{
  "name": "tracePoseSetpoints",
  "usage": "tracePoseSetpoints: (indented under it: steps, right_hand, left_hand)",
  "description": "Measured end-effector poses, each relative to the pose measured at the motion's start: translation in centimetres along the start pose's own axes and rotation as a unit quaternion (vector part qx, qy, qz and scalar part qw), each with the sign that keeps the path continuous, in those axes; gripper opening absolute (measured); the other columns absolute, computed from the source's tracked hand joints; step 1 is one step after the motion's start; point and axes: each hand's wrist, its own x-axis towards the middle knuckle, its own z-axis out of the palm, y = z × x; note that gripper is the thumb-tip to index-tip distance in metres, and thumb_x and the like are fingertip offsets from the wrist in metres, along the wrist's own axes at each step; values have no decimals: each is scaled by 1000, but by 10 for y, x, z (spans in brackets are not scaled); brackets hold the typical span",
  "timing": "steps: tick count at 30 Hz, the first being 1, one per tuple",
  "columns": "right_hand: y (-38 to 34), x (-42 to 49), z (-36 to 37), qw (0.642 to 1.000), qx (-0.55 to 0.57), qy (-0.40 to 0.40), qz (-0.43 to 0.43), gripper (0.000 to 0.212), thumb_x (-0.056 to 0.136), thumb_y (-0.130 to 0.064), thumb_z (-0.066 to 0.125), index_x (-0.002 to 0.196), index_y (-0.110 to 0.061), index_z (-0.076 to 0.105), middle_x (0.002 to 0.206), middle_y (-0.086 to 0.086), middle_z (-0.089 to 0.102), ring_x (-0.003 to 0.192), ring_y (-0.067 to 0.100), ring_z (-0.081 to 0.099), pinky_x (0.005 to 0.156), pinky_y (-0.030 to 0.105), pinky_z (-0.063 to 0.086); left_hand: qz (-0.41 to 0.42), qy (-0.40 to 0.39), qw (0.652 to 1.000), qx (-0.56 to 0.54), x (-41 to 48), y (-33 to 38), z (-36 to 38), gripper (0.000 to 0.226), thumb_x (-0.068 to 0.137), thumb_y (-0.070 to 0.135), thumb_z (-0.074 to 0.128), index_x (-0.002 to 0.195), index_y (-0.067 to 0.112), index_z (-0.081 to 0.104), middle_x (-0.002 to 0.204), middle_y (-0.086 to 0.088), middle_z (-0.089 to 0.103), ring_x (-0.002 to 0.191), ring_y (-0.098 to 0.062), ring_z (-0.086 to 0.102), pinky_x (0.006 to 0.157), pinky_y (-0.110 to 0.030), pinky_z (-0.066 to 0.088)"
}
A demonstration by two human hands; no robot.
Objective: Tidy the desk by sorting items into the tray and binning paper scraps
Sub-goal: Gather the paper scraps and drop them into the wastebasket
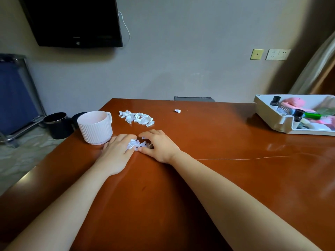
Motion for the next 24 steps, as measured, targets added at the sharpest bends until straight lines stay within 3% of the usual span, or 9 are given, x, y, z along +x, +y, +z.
tracePoseSetpoints:
  steps: [4,8,14,17,21,24]
  right_hand:
    - [0,6,5,999,-1,27,-22,25,91,-28,56,112,-17,60,119,6,55,110,23,45,93,35,42]
    - [2,8,6,998,1,64,-28,11,90,-14,55,96,-10,63,102,10,57,91,18,44,79,30,42]
    - [3,9,8,997,21,80,-4,11,90,-10,55,96,-5,62,104,11,56,96,25,48,82,33,44]
    - [1,8,8,996,7,89,6,12,90,-13,55,96,-6,62,102,11,58,96,26,48,82,36,44]
    - [2,5,7,993,-14,109,30,14,91,-20,56,98,-9,62,105,8,58,97,23,49,77,30,44]
    - [0,3,6,991,-60,121,26,18,91,-27,56,97,-11,62,101,6,59,93,21,52,71,29,44]
  left_hand:
    - [6,8,999,46,4,3,2,31,100,29,33,129,26,40,134,2,42,123,-18,39,104,-34,31]
    - [-5,30,998,52,9,7,5,28,99,30,34,125,21,42,128,-1,46,117,-19,42,99,-33,35]
    - [5,-5,998,69,12,8,6,44,99,36,35,143,34,27,140,1,37,129,-22,34,107,-38,31]
    - [18,-7,999,42,11,8,4,33,98,38,36,130,32,42,135,3,38,123,-20,36,102,-36,32]
    - [49,20,998,-14,11,9,4,7,98,21,42,100,26,46,125,4,47,111,-13,41,81,-22,34]
    - [22,17,999,-35,13,8,4,15,96,9,43,101,20,52,123,1,51,109,-14,44,78,-19,34]
